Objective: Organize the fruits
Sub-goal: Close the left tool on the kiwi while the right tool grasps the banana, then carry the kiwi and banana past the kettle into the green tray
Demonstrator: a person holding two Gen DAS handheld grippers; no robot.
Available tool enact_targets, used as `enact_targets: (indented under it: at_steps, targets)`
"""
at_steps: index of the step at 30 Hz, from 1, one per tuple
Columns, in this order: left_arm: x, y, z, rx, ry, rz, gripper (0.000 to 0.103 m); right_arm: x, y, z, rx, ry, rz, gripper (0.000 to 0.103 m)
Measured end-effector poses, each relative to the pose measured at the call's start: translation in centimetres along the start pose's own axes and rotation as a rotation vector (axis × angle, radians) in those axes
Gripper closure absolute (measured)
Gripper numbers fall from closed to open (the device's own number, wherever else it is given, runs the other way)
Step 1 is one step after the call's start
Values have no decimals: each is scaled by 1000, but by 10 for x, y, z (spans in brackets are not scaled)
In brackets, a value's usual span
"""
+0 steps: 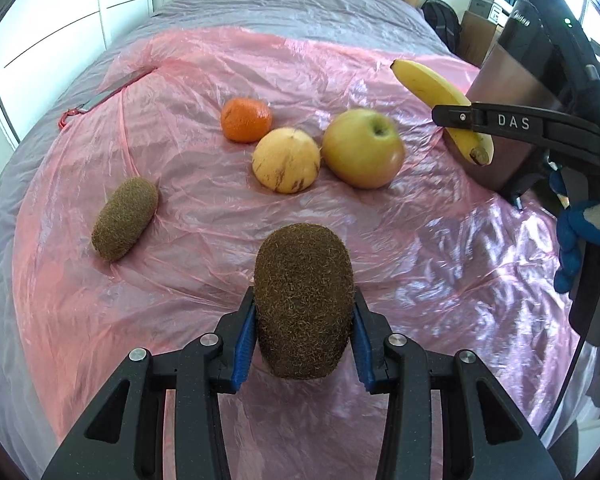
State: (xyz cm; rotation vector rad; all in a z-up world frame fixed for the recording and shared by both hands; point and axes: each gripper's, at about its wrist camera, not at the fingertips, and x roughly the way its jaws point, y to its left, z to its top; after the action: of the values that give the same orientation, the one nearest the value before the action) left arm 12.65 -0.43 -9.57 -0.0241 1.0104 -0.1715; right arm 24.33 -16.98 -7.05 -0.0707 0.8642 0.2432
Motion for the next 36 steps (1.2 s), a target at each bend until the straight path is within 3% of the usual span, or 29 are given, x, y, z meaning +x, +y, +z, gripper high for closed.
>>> enact_targets:
  at_steps: [16,29,36]
  targets:
    - [-49,-24,-6,47,-54,13,66,-70,15,-43,-42,1,77,59]
    - [-79,-59,-21,118,-74,6,66,-111,-11,-97,29,28,83,59]
    - [-92,-95,-26,164,-60,-54,66,-143,-42,-125,84,20,61,59]
